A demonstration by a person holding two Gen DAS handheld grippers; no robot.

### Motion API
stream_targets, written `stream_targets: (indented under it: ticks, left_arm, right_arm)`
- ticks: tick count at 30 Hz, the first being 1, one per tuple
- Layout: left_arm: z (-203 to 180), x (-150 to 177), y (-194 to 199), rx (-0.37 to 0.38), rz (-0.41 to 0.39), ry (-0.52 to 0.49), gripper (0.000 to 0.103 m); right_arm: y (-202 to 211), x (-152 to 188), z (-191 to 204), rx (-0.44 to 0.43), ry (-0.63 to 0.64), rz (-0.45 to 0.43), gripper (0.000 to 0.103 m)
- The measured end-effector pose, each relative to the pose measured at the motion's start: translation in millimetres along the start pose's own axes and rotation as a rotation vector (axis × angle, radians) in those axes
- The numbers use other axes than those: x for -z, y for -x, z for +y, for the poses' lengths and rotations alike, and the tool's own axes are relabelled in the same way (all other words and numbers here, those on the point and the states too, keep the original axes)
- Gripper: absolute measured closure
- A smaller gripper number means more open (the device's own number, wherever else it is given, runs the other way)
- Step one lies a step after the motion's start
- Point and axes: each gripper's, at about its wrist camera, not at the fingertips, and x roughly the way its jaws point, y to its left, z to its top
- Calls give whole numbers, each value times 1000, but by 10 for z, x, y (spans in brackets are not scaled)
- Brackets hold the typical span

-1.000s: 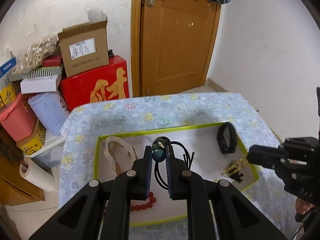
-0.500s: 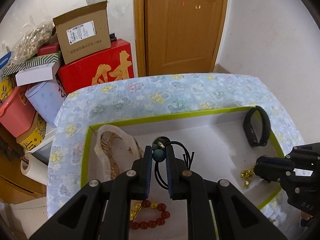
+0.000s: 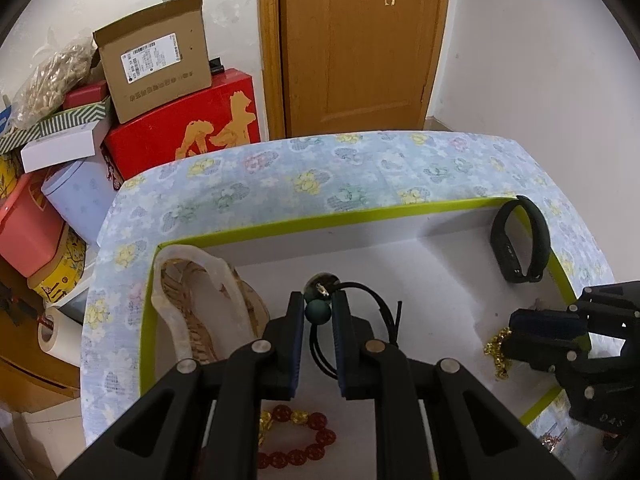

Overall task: Organize jewelry
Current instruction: 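Lower the hair tie and gold chain into the tray and open both tools, then withdraw both open tools from the tray toward the remaining jewelry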

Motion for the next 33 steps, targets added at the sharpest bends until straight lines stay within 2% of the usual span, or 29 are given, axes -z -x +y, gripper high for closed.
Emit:
stream_targets:
  ticks: [4, 13, 16, 19, 33]
  left_arm:
    - [-17, 0, 89, 5, -15, 2, 78]
    - [-53, 153, 578, -9, -70, 24, 78]
    - [-97, 303, 787, -16, -86, 19, 78]
    - [-136, 478, 978, -12, -97, 18, 78]
    - [-224, 1218, 1522, -30, -108, 56, 78]
  right_arm:
    - [67, 20, 47, 3, 9, -16, 82]
    - [506, 170, 161, 16, 4, -83, 81]
    - [713, 282, 225, 21, 7, -113, 79]
    - [903, 431, 315, 31, 19, -136, 72]
    - [1320, 1135, 614, 20, 5, -140, 72]
